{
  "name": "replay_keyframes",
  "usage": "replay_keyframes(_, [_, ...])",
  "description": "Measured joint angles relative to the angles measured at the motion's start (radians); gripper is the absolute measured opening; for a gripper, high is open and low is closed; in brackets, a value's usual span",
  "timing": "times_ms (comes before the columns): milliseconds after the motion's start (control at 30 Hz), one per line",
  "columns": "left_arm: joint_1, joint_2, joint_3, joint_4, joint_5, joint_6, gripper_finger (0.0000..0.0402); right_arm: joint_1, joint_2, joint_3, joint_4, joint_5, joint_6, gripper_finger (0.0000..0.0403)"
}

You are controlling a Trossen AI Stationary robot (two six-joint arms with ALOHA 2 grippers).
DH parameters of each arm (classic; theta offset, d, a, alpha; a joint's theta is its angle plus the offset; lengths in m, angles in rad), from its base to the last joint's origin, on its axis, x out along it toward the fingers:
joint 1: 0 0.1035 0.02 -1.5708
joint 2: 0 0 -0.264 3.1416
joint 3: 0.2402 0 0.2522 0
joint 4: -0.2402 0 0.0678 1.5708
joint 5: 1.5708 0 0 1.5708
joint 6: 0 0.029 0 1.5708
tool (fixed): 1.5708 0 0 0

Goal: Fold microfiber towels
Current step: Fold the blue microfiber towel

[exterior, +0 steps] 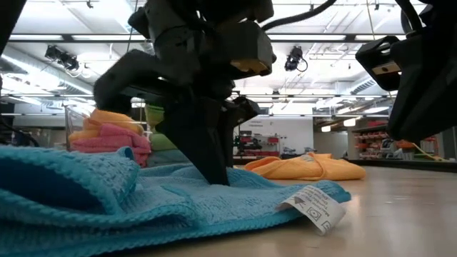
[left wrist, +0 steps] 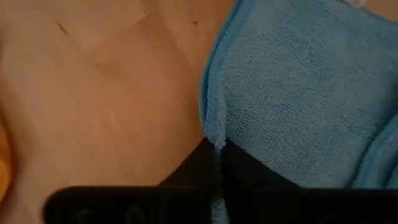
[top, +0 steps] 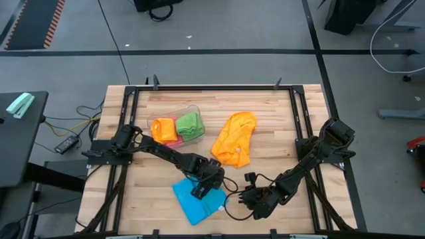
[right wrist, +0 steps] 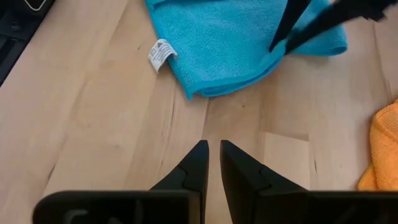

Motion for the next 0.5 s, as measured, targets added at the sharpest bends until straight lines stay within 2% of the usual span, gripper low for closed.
replay_keyframes(133, [-0.010,0.002,0.016,-0.017,-0.094,0.043,0.0015,0.000,0.000,0.000,0.000,0.000,-0.004,0.0049])
replay_keyframes(333, [0.024,0.011,0.098,-0.057,-0.109,0.085,0.0010,-0.007,0.000,0.000,0.001,0.012,-0.003,0.0049])
replay_keyframes(500, [0.021,0.014,0.187,-0.153,-0.235,0.147,0.0010,0.001,0.000,0.000,-0.015,0.046,-0.013,0.0049])
